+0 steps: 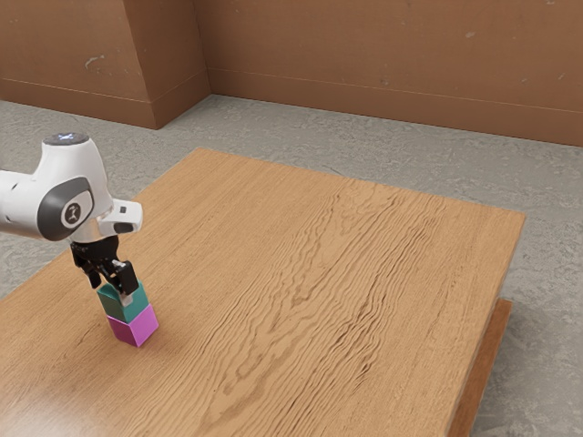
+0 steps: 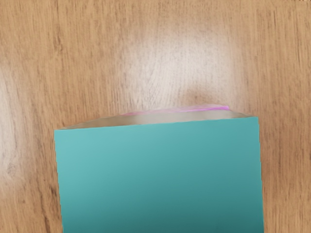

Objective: Pick up the blue block with one arm, and put the blue block on the table with one arm

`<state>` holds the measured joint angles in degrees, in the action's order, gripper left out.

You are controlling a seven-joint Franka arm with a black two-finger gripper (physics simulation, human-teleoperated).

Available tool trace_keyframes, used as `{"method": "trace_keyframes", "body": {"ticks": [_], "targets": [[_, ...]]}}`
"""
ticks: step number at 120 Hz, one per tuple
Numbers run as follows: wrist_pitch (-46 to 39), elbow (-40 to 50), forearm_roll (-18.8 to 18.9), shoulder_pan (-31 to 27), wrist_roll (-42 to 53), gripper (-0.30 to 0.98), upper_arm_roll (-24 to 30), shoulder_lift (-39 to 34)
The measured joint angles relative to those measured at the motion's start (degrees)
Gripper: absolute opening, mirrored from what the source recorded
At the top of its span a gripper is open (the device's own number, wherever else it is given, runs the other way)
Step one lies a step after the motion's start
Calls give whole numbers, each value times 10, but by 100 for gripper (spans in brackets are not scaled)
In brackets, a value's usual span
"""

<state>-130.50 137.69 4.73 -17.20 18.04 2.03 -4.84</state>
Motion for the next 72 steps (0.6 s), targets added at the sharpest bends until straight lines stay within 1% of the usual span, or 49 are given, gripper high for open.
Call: {"method": "trace_keyframes", "body": {"ticks": [29, 57, 72], "targets": [[-5, -16, 1, 8, 0, 69, 0, 24], [-13, -16, 1, 2, 2, 69, 0, 38], [-15, -16, 1, -3, 2, 58, 3, 34]]}}
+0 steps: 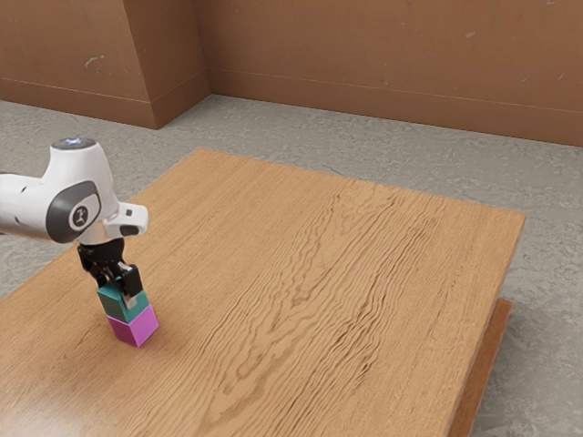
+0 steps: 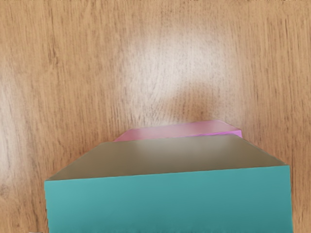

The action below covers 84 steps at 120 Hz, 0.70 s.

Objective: Pick up the blue block with one arm, and put the blue block on the table with one arm

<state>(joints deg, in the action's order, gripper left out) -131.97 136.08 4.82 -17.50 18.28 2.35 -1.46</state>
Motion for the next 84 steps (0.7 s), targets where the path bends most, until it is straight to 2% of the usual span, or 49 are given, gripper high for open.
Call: {"method": "trace_keyframes", "body": {"ticks": [39, 64, 84], "targets": [[-1, -1, 0, 6, 1, 43, 14, -3], [1, -1, 1, 4, 0, 39, 17, -36], [11, -29, -2, 6, -1, 38, 41, -39]]}}
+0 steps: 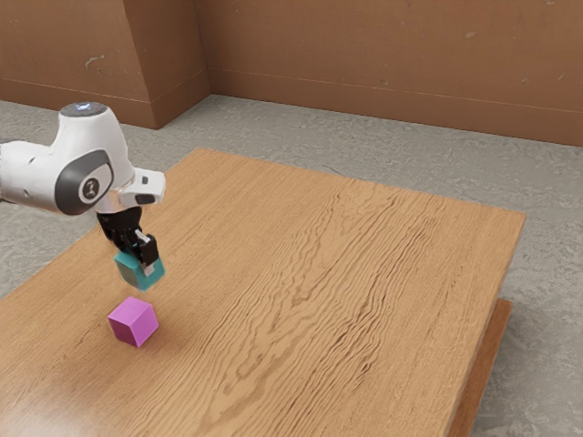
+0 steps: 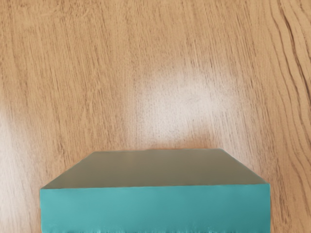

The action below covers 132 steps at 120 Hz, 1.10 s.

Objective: Pick up the blue block with one arm, and put the blue block on the table with one arm

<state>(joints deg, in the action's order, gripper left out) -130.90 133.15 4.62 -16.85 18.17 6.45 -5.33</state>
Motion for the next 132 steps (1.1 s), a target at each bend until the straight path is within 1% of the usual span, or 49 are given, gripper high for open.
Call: {"method": "trace_keyframes", "body": {"ticks": [10, 29, 63, 72, 85, 100, 117, 132], "targets": [[12, -39, 0, 1, -1, 38, 5, 16], [30, -113, 0, 15, -2, 38, 11, 91], [48, -165, 2, 7, -4, 38, 10, 168], [50, -167, 2, 7, -4, 38, 10, 172], [52, -167, 1, 9, -4, 50, 11, 174], [54, -168, -1, 8, -3, 58, 13, 170], [57, -166, 1, 3, -2, 63, 25, 117], [61, -165, 2, -1, -2, 66, 28, 102]]}}
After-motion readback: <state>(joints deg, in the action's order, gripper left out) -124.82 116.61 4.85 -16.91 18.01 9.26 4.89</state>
